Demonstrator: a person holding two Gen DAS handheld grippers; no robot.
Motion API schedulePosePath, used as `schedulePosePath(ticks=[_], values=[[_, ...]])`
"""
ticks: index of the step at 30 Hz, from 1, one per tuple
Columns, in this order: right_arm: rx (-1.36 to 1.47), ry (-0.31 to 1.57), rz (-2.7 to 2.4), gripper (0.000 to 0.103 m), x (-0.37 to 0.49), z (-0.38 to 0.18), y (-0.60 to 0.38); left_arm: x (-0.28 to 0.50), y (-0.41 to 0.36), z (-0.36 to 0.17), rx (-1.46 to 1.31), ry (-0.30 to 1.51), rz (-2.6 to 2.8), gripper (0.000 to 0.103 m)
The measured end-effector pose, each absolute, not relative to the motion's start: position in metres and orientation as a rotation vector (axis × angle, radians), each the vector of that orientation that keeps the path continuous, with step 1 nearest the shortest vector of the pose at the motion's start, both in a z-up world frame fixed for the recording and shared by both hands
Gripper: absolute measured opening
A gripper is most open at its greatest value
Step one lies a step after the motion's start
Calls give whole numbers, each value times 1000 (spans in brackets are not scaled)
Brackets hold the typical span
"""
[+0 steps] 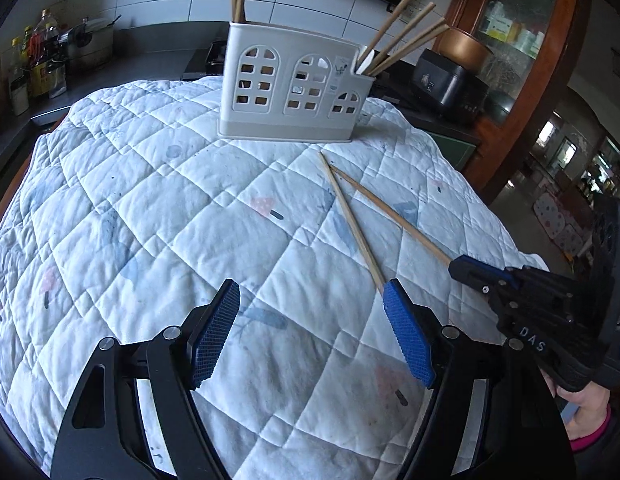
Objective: Organize utensils
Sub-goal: 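Grasp the last wooden chopstick with the left gripper while the right gripper grasps one, then lift the left gripper's chopstick into the holder while the right gripper inserts its own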
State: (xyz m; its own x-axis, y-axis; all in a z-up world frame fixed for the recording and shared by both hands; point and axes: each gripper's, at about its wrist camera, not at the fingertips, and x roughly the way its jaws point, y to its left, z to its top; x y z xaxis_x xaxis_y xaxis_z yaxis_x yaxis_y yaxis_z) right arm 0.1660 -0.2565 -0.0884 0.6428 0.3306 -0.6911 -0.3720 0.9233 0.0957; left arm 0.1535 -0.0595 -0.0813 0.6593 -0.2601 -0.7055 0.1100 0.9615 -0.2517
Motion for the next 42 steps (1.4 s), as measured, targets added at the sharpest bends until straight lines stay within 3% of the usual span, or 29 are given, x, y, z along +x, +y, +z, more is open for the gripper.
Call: schedulePosePath(ticks=[3,5,7,16,22,31,42], values=[[-35,748,396,7,163,-79,-266,156,-73,-86,-176,839,-231,62],[-21,731,391,7,161,-73,-271,159,-80,-90,-177,855,-241,61],[-9,716,386,7,159,-68,-275,163,-88,-94,-190,871,-259,49],[22,680,372,7,155,-56,-290,181,-125,-104,-161,901,-308,23],[20,664,376,7,152,-51,-290,196,-127,-113,-185,931,-248,21],[21,654,378,7,150,-47,-291,197,-126,-113,-144,929,-193,7],[22,624,391,7,155,-24,-287,182,-81,-61,-187,762,-227,6]])
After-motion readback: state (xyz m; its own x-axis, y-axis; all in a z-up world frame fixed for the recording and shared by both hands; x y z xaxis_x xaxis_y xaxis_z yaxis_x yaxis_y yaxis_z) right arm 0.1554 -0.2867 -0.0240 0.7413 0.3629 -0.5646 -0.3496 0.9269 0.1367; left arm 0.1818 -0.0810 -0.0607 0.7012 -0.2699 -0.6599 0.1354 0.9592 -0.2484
